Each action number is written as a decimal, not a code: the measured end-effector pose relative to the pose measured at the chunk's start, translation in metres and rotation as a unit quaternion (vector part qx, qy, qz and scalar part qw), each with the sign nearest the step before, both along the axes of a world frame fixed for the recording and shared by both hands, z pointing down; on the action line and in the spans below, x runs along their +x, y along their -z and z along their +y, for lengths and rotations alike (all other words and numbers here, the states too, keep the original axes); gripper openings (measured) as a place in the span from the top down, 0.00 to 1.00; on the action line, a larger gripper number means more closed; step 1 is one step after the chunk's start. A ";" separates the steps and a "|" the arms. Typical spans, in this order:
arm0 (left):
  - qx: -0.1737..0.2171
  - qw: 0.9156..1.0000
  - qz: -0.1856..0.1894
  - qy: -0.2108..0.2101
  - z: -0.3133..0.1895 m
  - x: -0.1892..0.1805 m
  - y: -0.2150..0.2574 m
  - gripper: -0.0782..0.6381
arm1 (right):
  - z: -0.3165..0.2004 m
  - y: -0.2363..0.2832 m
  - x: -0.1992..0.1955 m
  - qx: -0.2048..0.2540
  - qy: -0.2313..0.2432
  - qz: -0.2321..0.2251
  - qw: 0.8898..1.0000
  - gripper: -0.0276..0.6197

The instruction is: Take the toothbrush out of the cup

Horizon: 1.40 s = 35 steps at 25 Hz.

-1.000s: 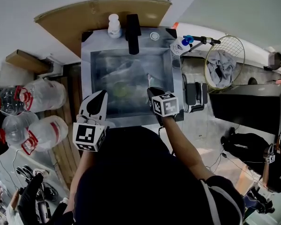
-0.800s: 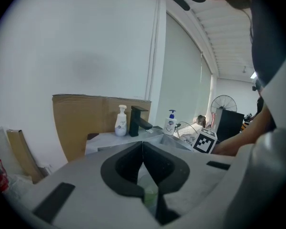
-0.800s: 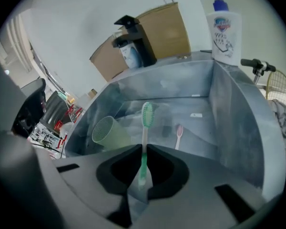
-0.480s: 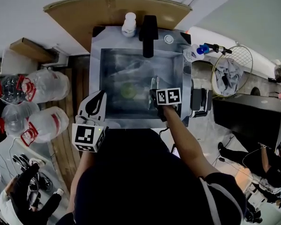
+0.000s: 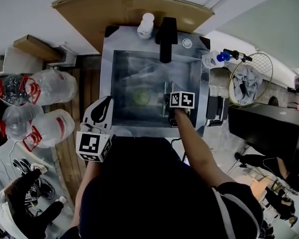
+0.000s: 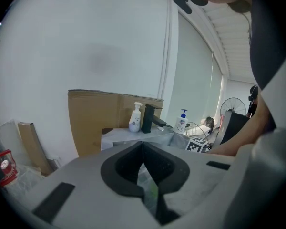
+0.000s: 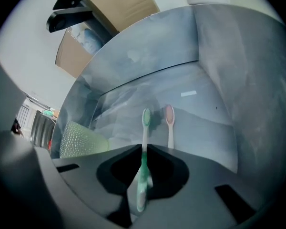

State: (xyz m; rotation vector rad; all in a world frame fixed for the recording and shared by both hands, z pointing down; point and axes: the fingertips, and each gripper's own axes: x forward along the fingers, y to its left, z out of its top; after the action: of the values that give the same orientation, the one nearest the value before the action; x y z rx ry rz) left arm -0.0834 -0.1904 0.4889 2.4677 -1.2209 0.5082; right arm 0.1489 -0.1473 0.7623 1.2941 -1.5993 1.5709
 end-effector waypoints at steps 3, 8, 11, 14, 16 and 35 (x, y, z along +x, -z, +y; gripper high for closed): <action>0.003 1.000 0.000 -0.002 -0.001 -0.001 0.001 0.86 | -0.002 0.000 0.000 0.000 -0.012 -0.002 1.000 0.88; 0.003 1.000 0.001 -0.004 0.006 0.000 0.003 0.86 | 0.000 0.000 0.003 0.002 -0.019 0.003 1.000 0.88; 0.010 1.000 0.002 -0.006 0.010 -0.001 0.006 0.86 | 0.002 0.004 0.005 0.007 -0.023 0.004 1.000 0.88; 0.016 1.000 0.006 -0.007 0.016 -0.002 0.009 0.86 | 0.002 0.020 0.009 0.033 -0.037 0.002 0.999 0.87; 0.017 1.000 0.013 -0.006 0.020 -0.001 0.011 0.86 | 0.002 0.036 0.010 0.057 -0.049 -0.003 0.997 0.87; 0.104 0.993 0.046 -0.039 0.021 0.064 0.078 0.86 | -0.002 0.300 0.051 0.437 -0.032 0.138 0.888 0.91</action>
State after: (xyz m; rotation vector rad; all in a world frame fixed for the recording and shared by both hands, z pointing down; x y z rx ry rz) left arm -0.0190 -0.1695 0.4112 2.6881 -1.1994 0.2945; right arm 0.1999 -0.1493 0.4622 1.9157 -2.1633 0.5956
